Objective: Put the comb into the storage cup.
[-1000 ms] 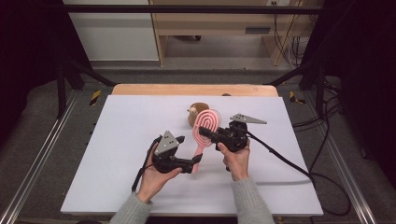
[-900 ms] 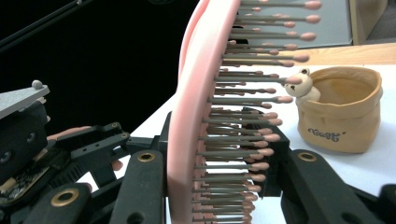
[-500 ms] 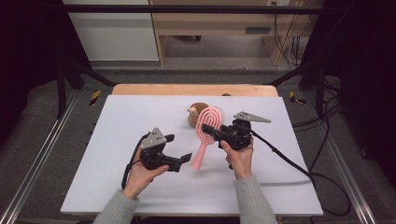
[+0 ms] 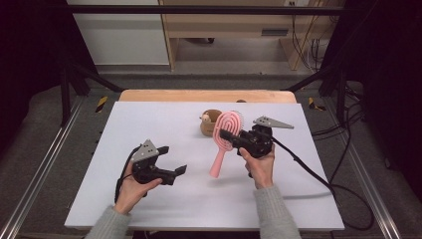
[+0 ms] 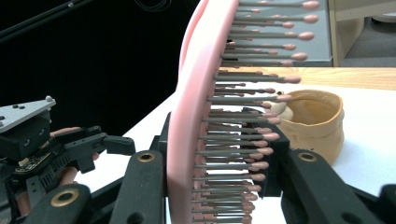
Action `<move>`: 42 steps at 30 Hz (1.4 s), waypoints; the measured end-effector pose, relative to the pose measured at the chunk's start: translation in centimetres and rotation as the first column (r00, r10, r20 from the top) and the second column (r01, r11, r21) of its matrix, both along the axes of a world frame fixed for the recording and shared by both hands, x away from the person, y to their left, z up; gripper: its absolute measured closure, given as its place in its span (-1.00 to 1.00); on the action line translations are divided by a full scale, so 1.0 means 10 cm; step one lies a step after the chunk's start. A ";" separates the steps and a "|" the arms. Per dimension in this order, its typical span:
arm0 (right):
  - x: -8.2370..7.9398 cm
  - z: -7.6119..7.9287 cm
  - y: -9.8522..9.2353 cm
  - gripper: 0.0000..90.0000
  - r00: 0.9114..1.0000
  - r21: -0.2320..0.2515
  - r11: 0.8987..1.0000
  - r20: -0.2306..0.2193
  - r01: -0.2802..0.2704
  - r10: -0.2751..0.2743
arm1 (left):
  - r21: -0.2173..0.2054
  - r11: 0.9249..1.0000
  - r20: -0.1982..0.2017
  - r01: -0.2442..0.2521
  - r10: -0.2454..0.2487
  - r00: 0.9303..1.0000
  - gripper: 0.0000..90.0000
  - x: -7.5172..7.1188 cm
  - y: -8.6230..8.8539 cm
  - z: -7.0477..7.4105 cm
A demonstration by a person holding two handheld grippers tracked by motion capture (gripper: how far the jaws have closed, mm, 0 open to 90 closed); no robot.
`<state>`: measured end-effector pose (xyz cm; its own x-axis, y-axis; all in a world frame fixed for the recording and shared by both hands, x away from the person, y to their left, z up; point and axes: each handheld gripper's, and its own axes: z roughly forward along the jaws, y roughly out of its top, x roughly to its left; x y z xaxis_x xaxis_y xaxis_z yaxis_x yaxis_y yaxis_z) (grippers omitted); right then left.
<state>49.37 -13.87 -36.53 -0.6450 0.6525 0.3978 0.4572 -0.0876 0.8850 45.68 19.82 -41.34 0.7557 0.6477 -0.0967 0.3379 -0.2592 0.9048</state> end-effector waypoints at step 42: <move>0.22 0.27 0.01 0.40 0.995 -0.063 0.996 0.078 0.070 -0.065 | 0.017 0.991 -0.001 -0.136 0.136 0.991 -0.92 -0.09 0.79 -0.41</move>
<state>51.56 -13.81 -33.86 -0.6251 0.7187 0.3043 0.3835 -0.0567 0.9218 44.82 27.76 -45.39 0.6602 0.7461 -0.0862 0.3731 -0.2262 0.8998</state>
